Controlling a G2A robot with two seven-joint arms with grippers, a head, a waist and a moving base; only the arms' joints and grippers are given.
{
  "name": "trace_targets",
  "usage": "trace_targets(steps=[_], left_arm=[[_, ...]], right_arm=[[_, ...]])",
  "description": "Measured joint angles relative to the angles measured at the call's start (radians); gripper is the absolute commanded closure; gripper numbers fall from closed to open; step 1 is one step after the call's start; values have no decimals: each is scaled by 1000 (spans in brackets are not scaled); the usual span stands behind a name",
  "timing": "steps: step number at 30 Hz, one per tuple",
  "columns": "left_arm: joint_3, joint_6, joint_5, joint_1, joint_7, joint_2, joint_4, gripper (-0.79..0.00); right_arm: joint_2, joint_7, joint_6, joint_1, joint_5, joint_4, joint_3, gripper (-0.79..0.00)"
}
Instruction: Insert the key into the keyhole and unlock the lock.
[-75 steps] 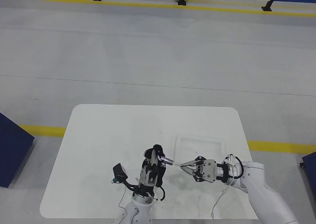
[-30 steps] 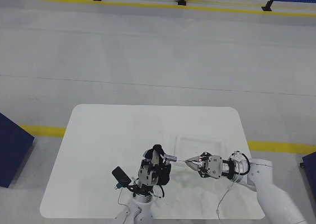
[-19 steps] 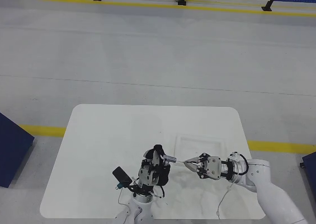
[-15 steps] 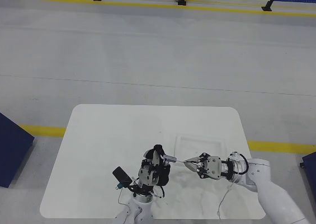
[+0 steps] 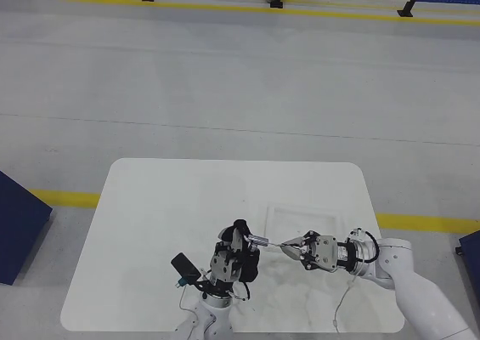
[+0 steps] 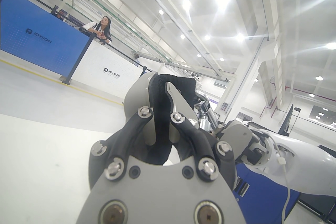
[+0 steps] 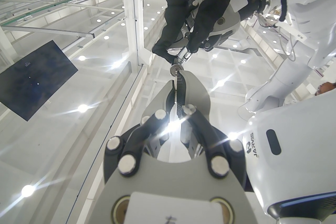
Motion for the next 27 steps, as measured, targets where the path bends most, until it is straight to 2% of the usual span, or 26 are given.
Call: trace_targets(steps=[27], left_arm=[[7,2,-10,-1,-4,3,2,0]], right_arm=[[-3,96,-138,-32,-158,-58,22,0]])
